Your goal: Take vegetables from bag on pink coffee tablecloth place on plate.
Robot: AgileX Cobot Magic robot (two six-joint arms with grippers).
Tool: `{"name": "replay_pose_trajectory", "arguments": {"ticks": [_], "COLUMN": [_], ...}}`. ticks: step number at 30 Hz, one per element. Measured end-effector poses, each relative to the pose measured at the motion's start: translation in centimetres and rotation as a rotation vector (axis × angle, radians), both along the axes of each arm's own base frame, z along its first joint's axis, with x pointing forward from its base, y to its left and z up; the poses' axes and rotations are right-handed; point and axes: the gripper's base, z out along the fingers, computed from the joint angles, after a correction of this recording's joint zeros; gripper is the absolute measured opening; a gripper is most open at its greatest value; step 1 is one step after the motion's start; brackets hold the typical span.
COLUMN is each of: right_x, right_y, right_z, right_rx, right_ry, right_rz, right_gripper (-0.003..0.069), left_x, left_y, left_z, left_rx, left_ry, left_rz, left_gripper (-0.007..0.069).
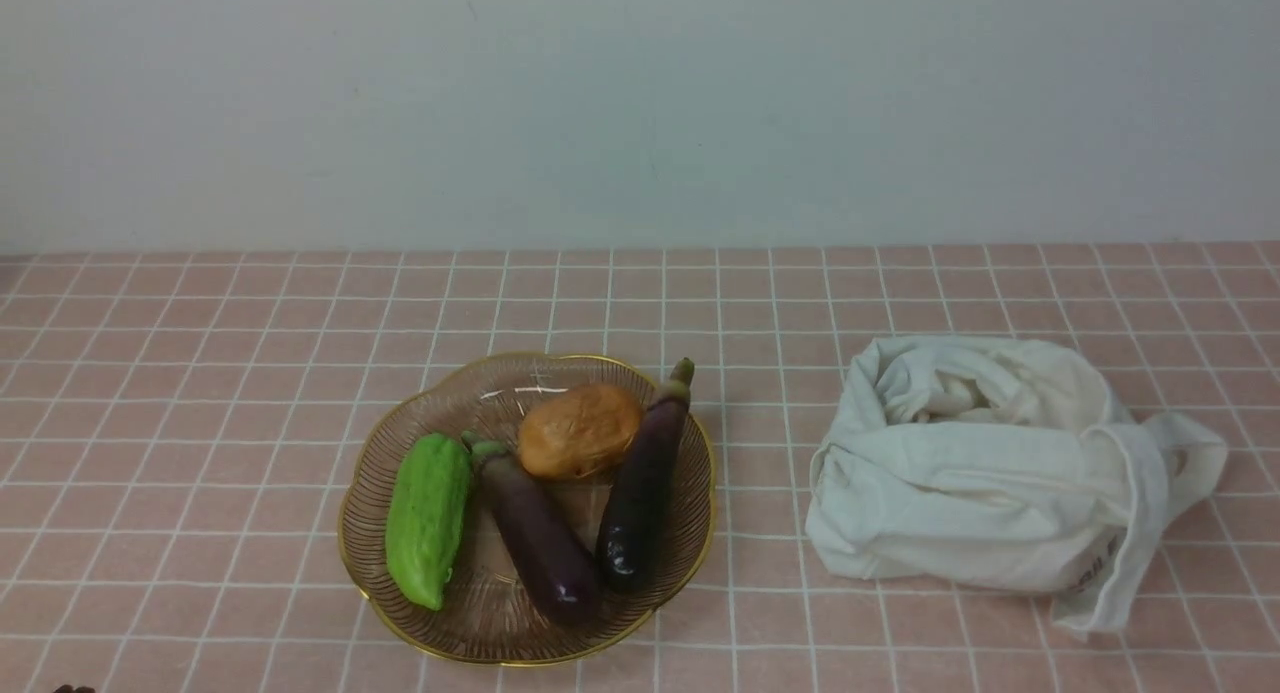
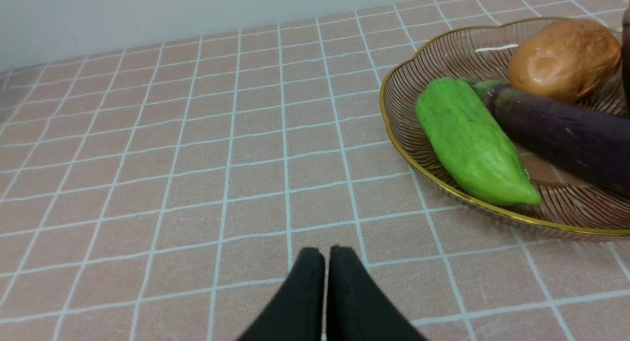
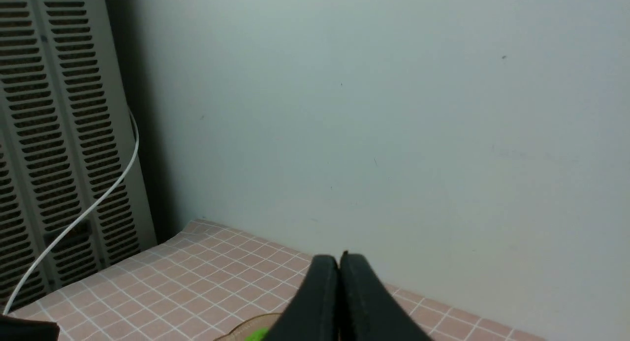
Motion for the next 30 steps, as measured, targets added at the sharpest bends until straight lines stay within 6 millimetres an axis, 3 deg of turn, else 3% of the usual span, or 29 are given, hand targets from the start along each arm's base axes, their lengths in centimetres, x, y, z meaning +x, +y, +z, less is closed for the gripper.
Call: {"name": "replay_pose_trajectory", "arguments": {"ticks": [5,11,23,28,30], "right_x": [0.0,-0.3,-0.9,-0.6,0.3], "right_y": [0.2,0.5,1.0,0.6,0.6], "right_z": [-1.1,-1.0,-0.9,-2.3,-4.2], "right_rx": [0.016,0.078,0.037,0.023,-0.012], "right_ry": [0.015,0.041,-0.025,-0.031,0.011], "right_rz": [0.020,0.073,0.149,-0.003,-0.149], "right_gripper": [-0.0015,-0.0015,-0.0015,-0.0015,-0.0015], "left_x": [0.0,0.0,0.0,0.0,0.0], "left_y": [0.0,0.0,0.0,0.0,0.0], "left_z": [0.0,0.0,0.0,0.0,0.0], "left_rx": [0.000,0.000,0.000,0.000,0.000], "left_ry": [0.000,0.000,0.000,0.000,0.000], "left_rz": [0.000,0.000,0.000,0.000,0.000], "left_gripper": [-0.0005,-0.0005,-0.0005,-0.0005,-0.0005]}}
